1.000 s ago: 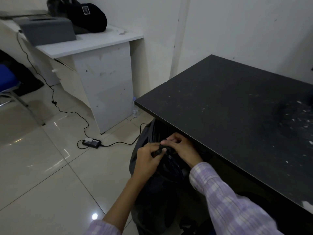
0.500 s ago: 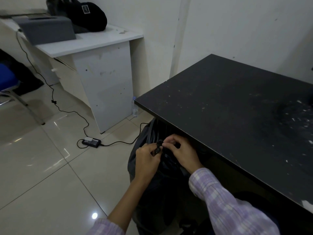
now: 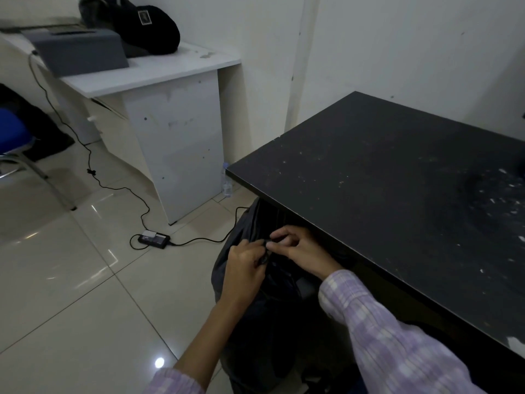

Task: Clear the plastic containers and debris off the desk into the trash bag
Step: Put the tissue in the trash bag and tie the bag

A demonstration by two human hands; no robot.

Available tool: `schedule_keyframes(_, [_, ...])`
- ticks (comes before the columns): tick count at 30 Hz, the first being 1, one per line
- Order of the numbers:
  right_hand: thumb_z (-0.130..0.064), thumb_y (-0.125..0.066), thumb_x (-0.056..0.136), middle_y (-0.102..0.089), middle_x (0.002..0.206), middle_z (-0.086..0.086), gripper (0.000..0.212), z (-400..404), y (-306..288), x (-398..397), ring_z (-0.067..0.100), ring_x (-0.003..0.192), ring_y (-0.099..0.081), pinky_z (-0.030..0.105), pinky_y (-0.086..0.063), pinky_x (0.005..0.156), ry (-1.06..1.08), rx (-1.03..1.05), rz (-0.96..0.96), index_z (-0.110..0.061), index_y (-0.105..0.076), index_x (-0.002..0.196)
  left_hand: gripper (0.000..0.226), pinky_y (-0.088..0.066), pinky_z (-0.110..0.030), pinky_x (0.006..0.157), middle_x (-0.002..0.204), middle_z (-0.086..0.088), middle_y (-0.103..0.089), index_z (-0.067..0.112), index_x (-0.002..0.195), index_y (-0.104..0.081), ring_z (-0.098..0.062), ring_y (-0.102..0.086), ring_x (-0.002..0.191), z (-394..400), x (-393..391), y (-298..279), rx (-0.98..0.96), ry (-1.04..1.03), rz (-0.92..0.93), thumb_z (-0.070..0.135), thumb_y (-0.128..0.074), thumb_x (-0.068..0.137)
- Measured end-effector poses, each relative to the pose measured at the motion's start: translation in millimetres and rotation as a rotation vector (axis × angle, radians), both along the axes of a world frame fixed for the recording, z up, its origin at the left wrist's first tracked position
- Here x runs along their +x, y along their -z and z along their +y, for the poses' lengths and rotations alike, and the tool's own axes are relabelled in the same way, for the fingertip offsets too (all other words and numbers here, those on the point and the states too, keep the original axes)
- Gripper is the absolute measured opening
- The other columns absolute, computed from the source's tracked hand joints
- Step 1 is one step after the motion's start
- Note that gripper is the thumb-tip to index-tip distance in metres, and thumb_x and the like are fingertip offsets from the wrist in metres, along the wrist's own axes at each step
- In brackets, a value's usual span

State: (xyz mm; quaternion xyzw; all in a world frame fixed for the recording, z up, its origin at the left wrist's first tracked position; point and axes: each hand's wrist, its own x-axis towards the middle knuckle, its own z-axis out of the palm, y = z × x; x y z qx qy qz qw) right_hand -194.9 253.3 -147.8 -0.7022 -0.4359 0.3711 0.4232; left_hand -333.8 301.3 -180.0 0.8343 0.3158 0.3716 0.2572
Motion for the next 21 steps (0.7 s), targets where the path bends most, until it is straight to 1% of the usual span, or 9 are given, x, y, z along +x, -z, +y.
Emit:
schedule_keyframes(3, [-0.016, -0.071, 0.083, -0.057, 0.063, -0.006, 0.022, 1, 2, -1, -0.005, 0.057, -0.056, 0.008, -0.042, 0.060, -0.017, 0.002, 0.006, -0.001, -0.069, 0.098, 0.030, -0.030, -0.032, 0.056, 0.061, -0.003, -0.057, 0.006, 0.054, -0.050, -0.012, -0.032, 0.059, 6, -3, 1, 0.110, 0.021, 0.061, -0.010, -0.065, 0.073])
schedule_keyframes(5, [-0.020, -0.072, 0.082, -0.057, 0.064, -0.005, 0.019, 4, 4, -2, -0.002, 0.058, -0.055, 0.009, -0.042, 0.061, 0.012, -0.009, 0.009, -0.002, -0.071, 0.091, 0.024, -0.033, -0.031, 0.057, 0.070, -0.003, -0.065, 0.008, 0.057, -0.058, -0.018, -0.043, 0.061, 4, -4, 2, 0.223, 0.002, 0.130, -0.007, -0.072, 0.070])
schedule_keyframes(7, [-0.024, -0.071, 0.083, -0.054, 0.064, -0.005, 0.018, 7, 5, -2, 0.000, 0.058, -0.052, 0.011, -0.040, 0.059, 0.054, -0.036, 0.002, -0.007, -0.070, 0.084, 0.014, -0.035, -0.032, 0.066, 0.084, -0.005, -0.067, 0.011, 0.064, -0.066, -0.023, -0.056, 0.075, 0, -6, 3, 0.352, -0.042, 0.185, 0.005, -0.074, 0.074])
schedule_keyframes(8, [-0.026, -0.070, 0.083, -0.054, 0.066, -0.003, 0.019, 9, 6, -2, 0.003, 0.061, -0.052, 0.014, -0.041, 0.061, 0.072, -0.056, 0.002, -0.007, -0.069, 0.083, 0.013, -0.034, -0.032, 0.071, 0.088, -0.006, -0.066, 0.013, 0.066, -0.067, -0.023, -0.055, 0.084, -2, -8, 3, 0.398, -0.070, 0.195, 0.013, -0.071, 0.077])
schedule_keyframes(11, [-0.030, -0.066, 0.085, -0.063, 0.083, 0.002, 0.020, 15, 9, -1, 0.015, 0.081, -0.060, 0.028, -0.047, 0.080, 0.140, -0.133, 0.034, -0.010, -0.067, 0.088, 0.026, -0.031, -0.032, 0.077, 0.090, -0.006, -0.062, 0.015, 0.066, -0.066, -0.019, -0.048, 0.090, -6, -11, -2, 0.464, -0.127, 0.212, 0.028, -0.056, 0.086])
schedule_keyframes(14, [-0.026, -0.062, 0.087, -0.068, 0.084, 0.005, 0.020, 20, 11, -6, 0.025, 0.091, -0.066, 0.039, -0.049, 0.090, 0.188, -0.167, 0.085, -0.009, -0.068, 0.080, 0.032, -0.030, -0.033, 0.077, 0.091, -0.006, -0.064, 0.015, 0.064, -0.066, -0.019, -0.044, 0.089, -11, -13, -5, 0.485, -0.148, 0.236, 0.031, -0.050, 0.087])
schedule_keyframes(15, [-0.025, -0.061, 0.087, -0.069, 0.084, 0.005, 0.020, 22, 11, -8, 0.026, 0.092, -0.067, 0.039, -0.050, 0.090, 0.216, -0.172, 0.100, -0.008, -0.068, 0.078, 0.033, -0.030, -0.033, 0.077, 0.091, -0.006, -0.064, 0.015, 0.063, -0.066, -0.019, -0.044, 0.090, -12, -13, -6, 0.489, -0.151, 0.242, 0.031, -0.049, 0.086])
schedule_keyframes(17, [-0.022, -0.060, 0.088, -0.070, 0.086, 0.002, 0.016, 26, 11, -13, 0.022, 0.094, -0.066, 0.034, -0.051, 0.087, 0.275, -0.191, 0.111, -0.017, -0.068, 0.075, 0.033, -0.030, -0.034, 0.079, 0.093, -0.006, -0.065, 0.014, 0.062, -0.066, -0.020, -0.043, 0.091, -15, -14, -5, 0.501, -0.159, 0.245, 0.031, -0.050, 0.085])
schedule_keyframes(21, [-0.025, -0.058, 0.088, -0.069, 0.088, 0.000, 0.016, 28, 15, -19, 0.017, 0.087, -0.064, 0.025, -0.047, 0.075, 0.331, -0.225, 0.016, -0.022, -0.066, 0.075, 0.033, -0.030, -0.034, 0.079, 0.092, -0.005, -0.066, 0.014, 0.061, -0.066, -0.020, -0.043, 0.090, -21, -14, -1, 0.498, -0.189, 0.240, 0.030, -0.050, 0.084])
